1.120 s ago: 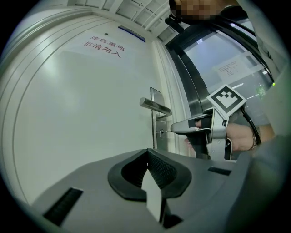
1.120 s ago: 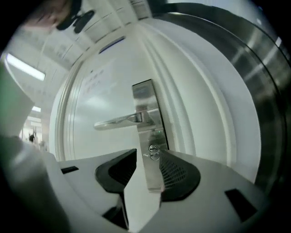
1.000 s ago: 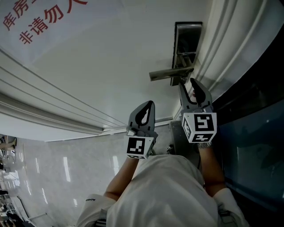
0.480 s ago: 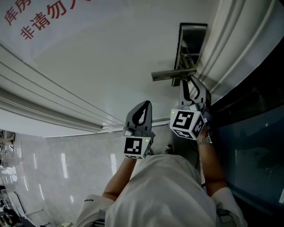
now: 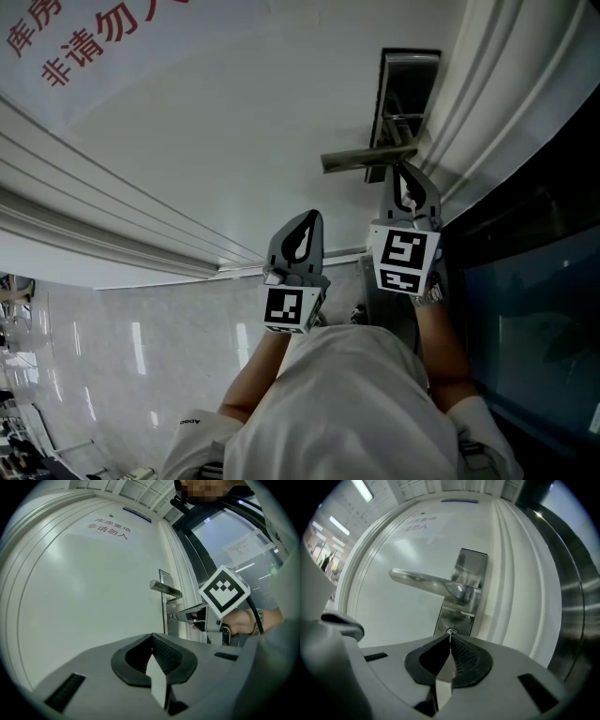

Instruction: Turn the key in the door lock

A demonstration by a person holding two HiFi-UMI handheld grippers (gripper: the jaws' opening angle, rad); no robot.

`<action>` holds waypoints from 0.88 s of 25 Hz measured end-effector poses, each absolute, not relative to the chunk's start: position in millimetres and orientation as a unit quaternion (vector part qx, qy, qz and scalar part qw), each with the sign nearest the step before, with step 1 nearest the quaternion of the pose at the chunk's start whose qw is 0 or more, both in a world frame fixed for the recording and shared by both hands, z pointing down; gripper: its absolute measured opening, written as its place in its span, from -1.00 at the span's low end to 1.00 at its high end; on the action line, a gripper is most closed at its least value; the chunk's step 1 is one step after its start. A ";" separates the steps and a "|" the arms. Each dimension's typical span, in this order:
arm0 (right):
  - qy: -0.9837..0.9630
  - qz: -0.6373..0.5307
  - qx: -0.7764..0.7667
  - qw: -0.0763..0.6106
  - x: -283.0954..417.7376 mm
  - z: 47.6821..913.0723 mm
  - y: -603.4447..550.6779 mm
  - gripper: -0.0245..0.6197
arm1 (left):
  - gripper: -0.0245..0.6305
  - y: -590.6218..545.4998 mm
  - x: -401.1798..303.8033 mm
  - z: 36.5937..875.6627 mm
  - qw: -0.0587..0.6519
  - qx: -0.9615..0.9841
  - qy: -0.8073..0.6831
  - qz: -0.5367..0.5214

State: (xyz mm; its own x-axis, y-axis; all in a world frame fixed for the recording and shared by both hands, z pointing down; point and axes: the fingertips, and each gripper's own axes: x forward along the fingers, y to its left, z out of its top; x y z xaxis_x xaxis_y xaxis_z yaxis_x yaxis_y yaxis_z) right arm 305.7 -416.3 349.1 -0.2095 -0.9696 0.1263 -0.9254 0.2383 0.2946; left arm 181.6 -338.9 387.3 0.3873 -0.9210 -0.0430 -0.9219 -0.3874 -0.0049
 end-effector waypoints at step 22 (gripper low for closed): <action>-0.675 0.483 0.442 -0.341 324.0 359.7 -419.3 -0.84 | -0.90 -336.0 173.6 390.2 0.012 -0.828 0.560 0.014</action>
State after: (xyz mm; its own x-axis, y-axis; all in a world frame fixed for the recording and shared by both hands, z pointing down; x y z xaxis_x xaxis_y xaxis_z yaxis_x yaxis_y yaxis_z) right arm 324.0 -419.3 359.7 -0.3773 -0.9255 -0.0333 -0.2682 0.1436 -0.9526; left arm 173.6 -336.0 390.2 0.3730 -0.9271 -0.0365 -0.9278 -0.3731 -0.0047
